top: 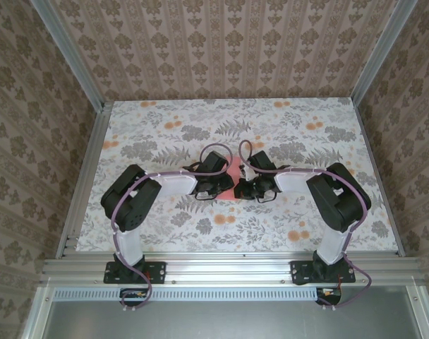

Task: Fold a paper plane with a square sheet of paper (pick it up from the middle)
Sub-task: Fold the triangle a second time at the center of the table.

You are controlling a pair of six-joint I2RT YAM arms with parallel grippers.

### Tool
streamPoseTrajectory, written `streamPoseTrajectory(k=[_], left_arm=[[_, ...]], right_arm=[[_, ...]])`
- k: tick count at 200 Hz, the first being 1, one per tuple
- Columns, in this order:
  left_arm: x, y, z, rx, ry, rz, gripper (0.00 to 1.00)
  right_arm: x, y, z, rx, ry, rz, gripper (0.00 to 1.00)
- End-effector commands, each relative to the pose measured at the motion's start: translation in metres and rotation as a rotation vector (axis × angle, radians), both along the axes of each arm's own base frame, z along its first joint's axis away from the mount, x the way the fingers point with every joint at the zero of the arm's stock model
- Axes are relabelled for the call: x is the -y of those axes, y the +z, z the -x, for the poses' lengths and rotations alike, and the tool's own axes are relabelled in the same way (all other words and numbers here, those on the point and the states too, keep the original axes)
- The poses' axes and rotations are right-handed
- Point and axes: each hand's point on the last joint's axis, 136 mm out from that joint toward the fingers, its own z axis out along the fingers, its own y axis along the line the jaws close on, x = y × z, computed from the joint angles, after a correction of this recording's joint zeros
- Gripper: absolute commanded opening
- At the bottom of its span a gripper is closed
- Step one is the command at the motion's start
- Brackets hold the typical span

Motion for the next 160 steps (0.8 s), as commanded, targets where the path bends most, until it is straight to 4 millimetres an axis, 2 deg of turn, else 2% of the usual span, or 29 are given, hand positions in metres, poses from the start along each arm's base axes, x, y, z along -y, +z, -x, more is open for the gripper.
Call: streamPoseTrajectory(k=[1, 47, 83, 160], left_arm=[[-0.008, -0.011, 0.002, -0.03, 0.021, -0.034, 0.21], [-0.008, -0.012, 0.001, -0.031, 0.024, -0.036, 0.21], [-0.007, -0.013, 0.001, -0.034, 0.021, -0.037, 0.21], [-0.009, -0.018, 0.001, -0.043, 0.025, -0.048, 0.2]], right_arm=[[0.025, -0.02, 0.008, -0.062, -0.033, 0.11, 0.07], [0.03, -0.013, 0.021, -0.103, -0.022, 0.092, 0.08], [0.036, -0.019, 0.035, -0.143, 0.004, 0.105, 0.08], [0.043, -0.019, 0.034, -0.208, -0.043, 0.008, 0.1]])
